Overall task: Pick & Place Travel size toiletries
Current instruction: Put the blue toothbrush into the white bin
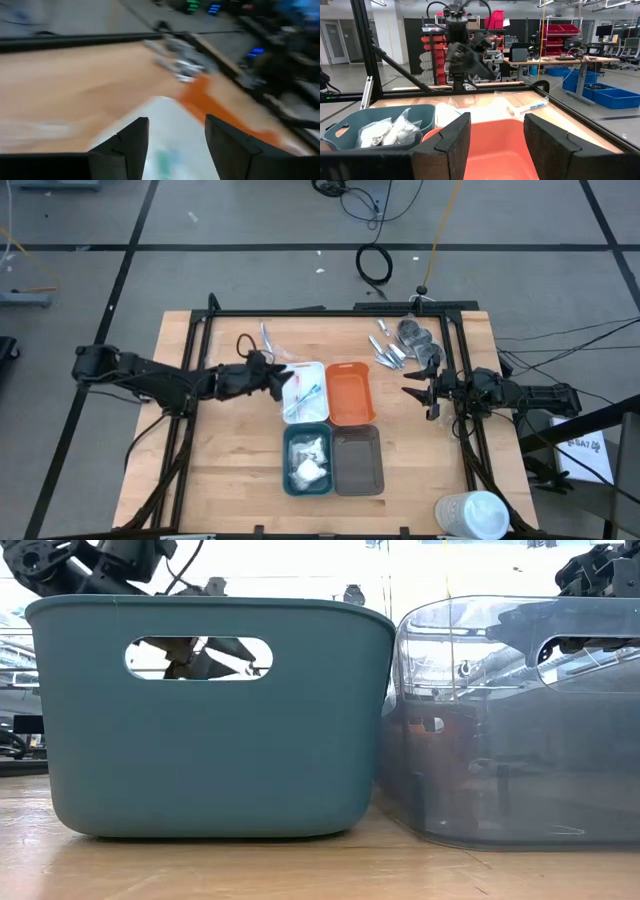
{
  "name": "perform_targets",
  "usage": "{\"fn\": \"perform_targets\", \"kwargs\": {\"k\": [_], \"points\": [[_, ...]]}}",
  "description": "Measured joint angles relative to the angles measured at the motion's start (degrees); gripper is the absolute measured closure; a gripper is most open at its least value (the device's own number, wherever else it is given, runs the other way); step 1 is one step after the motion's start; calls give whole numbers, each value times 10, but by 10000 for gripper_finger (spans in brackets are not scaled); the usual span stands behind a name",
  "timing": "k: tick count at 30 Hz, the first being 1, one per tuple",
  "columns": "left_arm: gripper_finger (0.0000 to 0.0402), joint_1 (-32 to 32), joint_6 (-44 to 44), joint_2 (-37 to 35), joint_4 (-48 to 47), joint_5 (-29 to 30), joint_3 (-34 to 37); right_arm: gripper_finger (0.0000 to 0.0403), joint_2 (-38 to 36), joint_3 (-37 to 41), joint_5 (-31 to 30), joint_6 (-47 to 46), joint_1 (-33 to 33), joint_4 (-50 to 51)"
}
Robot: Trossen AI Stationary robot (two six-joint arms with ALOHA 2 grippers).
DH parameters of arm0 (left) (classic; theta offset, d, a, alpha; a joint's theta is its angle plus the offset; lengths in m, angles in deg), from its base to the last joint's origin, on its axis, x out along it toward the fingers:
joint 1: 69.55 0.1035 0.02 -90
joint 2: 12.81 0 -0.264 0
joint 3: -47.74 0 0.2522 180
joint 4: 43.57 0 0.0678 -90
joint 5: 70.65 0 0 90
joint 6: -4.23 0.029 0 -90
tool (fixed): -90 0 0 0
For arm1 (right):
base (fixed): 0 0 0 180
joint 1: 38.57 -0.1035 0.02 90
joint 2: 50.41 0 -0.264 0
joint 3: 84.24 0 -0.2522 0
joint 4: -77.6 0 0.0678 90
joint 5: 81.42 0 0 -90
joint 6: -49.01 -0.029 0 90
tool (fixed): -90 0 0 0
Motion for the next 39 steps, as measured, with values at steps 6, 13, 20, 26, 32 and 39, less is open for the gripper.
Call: {"fn": "perform_targets", "kwargs": {"k": [6,13,20,26,32,39], "points": [[232,77,-28,-18,-95,44,0,230,0,0,0,0,0,0],[240,166,-37,-3,-178,43,0,228,0,0,0,0,0,0],[240,193,-39,45,-184,30,0,230,0,0,0,0,0,0],[235,193,-33,96,-164,-1,0,228,0,0,0,0,0,0],[192,190,4,112,-112,-29,0,229,0,0,0,0,0,0],[177,196,-44,112,-116,-69,-3,230,0,0,0,0,0,0]]}}
